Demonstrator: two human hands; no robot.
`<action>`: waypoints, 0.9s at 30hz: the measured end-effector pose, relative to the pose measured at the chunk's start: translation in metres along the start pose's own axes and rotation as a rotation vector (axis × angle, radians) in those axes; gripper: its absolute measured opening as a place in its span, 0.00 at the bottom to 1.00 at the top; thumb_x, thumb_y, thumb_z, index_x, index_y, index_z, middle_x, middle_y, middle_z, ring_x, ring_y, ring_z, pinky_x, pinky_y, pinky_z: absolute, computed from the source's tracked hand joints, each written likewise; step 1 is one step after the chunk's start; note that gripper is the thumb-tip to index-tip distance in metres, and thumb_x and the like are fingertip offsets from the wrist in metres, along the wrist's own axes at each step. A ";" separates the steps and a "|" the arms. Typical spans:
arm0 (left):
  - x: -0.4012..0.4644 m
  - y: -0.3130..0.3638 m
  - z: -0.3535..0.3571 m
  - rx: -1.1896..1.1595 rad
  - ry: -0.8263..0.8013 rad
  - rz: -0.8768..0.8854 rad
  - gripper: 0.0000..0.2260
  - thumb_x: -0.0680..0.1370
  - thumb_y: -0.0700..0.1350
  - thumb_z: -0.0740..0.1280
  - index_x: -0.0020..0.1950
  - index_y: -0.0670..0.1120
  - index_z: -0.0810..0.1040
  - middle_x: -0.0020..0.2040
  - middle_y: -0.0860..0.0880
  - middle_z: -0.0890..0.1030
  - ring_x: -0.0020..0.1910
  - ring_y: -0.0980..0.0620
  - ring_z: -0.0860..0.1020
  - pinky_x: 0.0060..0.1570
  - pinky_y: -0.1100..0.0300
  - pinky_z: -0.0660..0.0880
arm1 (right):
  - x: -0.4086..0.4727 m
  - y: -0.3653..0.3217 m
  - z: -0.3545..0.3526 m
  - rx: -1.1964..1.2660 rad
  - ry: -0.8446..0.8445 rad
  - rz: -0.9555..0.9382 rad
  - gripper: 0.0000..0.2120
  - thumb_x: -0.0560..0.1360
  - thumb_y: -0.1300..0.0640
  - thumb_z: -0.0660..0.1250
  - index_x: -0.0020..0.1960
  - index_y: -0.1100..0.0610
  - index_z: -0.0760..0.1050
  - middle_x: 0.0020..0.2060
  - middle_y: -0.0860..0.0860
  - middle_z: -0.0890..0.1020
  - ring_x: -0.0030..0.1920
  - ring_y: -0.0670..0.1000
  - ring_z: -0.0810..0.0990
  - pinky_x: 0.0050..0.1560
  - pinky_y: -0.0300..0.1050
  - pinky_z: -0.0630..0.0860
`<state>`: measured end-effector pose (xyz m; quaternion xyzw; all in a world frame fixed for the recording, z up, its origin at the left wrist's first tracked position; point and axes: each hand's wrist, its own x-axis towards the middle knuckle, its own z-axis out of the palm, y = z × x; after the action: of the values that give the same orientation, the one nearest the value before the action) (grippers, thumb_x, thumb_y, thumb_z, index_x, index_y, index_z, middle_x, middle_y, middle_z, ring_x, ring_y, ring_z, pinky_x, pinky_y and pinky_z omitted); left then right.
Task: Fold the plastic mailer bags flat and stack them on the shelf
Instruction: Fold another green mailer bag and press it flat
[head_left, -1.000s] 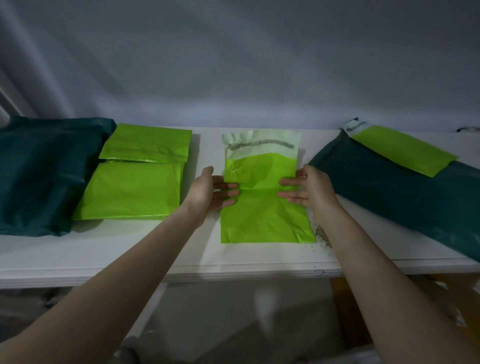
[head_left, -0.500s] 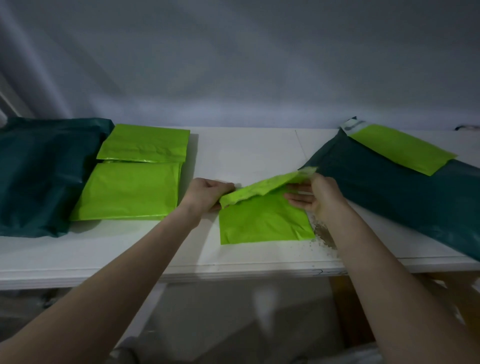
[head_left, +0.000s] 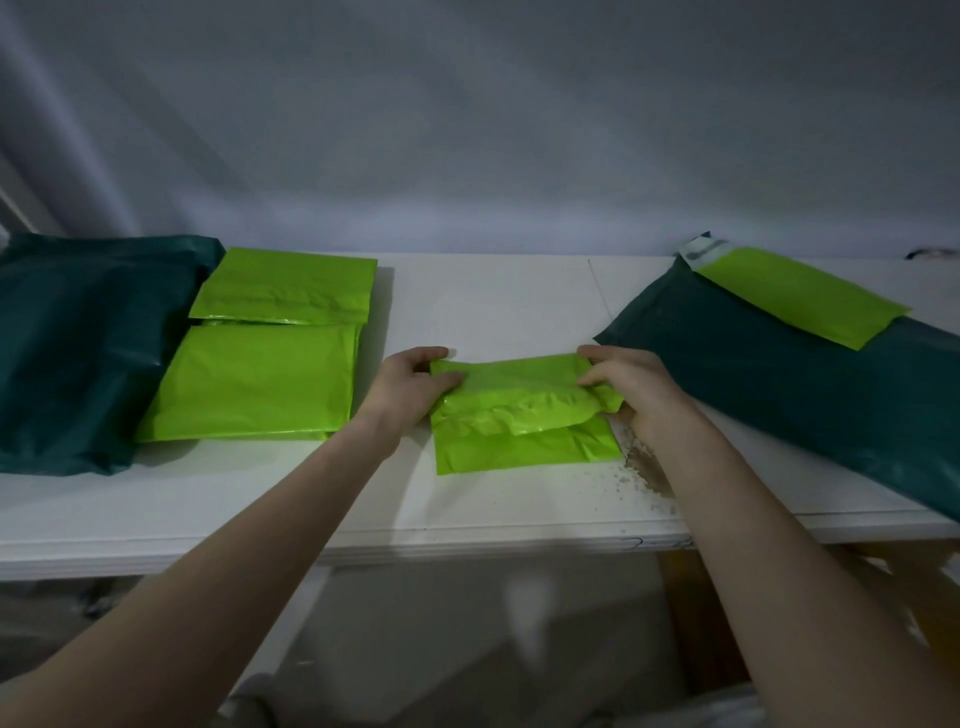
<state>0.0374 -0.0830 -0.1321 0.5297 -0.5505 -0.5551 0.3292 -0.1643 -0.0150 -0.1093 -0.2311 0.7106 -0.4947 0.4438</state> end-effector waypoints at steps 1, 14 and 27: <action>0.001 -0.001 0.000 0.012 0.002 0.005 0.18 0.75 0.38 0.69 0.65 0.40 0.74 0.38 0.51 0.72 0.30 0.62 0.74 0.26 0.77 0.69 | 0.002 0.002 0.000 -0.027 -0.016 -0.021 0.21 0.70 0.74 0.64 0.60 0.59 0.77 0.54 0.57 0.78 0.44 0.54 0.79 0.34 0.40 0.79; -0.002 -0.009 -0.003 0.437 -0.056 0.201 0.27 0.75 0.49 0.69 0.72 0.45 0.66 0.70 0.47 0.69 0.70 0.50 0.66 0.66 0.64 0.60 | 0.006 0.022 -0.002 -0.675 -0.049 -0.371 0.23 0.76 0.63 0.63 0.70 0.55 0.68 0.68 0.51 0.72 0.67 0.52 0.70 0.67 0.44 0.66; -0.014 -0.015 0.004 1.163 -0.066 0.451 0.24 0.82 0.53 0.52 0.75 0.44 0.56 0.70 0.43 0.63 0.54 0.38 0.77 0.49 0.48 0.73 | -0.003 0.030 0.002 -1.044 -0.034 -0.546 0.22 0.79 0.63 0.57 0.73 0.57 0.62 0.72 0.50 0.66 0.68 0.54 0.68 0.64 0.42 0.63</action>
<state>0.0399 -0.0659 -0.1439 0.4757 -0.8707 -0.0973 0.0787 -0.1579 -0.0016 -0.1351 -0.6014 0.7677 -0.1720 0.1392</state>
